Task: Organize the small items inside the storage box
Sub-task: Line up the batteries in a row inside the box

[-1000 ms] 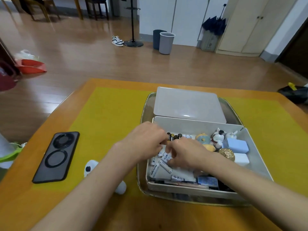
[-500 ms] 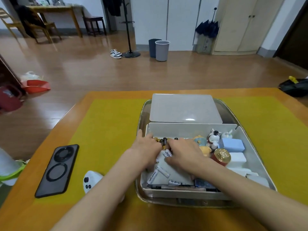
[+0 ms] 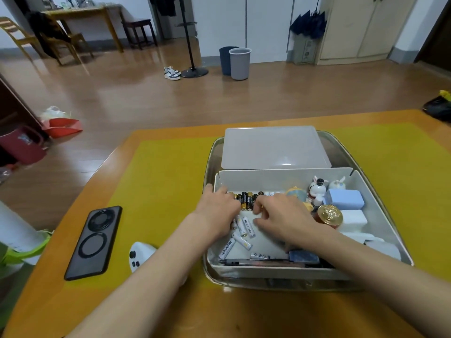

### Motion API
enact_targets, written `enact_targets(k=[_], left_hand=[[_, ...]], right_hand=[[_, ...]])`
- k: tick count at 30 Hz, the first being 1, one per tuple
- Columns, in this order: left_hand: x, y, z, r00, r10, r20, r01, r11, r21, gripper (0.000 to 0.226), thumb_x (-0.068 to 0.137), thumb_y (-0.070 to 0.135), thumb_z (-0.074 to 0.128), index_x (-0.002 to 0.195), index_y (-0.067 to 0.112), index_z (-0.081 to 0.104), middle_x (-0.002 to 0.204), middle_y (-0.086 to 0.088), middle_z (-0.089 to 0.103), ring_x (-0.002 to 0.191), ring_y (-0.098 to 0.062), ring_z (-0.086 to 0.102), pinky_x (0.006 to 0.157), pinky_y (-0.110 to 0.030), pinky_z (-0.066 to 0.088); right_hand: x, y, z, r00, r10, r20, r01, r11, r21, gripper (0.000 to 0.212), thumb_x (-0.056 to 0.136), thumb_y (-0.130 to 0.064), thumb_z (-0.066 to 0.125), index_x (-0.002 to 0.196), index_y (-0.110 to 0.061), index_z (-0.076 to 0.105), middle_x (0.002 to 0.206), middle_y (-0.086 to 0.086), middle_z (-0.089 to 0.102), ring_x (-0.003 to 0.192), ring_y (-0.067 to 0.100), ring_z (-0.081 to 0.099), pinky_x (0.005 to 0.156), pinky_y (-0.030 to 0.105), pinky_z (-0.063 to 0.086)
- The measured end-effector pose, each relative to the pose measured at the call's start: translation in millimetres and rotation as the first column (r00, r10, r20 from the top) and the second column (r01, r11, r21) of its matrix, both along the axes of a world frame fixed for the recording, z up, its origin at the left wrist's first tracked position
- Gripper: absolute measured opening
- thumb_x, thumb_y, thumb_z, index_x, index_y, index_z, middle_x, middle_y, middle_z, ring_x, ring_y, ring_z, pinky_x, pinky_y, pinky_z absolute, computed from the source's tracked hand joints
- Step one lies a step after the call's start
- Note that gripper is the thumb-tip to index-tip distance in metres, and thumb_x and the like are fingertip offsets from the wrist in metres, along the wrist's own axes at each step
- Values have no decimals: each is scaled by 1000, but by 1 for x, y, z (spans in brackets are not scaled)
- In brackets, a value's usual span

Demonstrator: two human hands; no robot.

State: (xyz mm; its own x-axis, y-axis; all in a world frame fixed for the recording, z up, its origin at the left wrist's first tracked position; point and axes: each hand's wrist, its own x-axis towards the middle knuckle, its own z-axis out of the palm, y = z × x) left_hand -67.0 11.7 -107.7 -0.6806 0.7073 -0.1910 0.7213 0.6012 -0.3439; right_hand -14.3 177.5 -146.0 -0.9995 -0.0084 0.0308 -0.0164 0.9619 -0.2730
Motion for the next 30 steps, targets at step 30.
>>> enact_targets(k=[30], left_hand=[[-14,-47,40,996,47,82,-87,783,616,11,93,33,55,85,28,60,88,10,52,93,-16,54,60,-31,36]], right_hand=[[2,-45,19,853,492,174,-518,836,181,34,92,-43,66,125,-35,60,107,-10,68,95,16,65,77,37,56]])
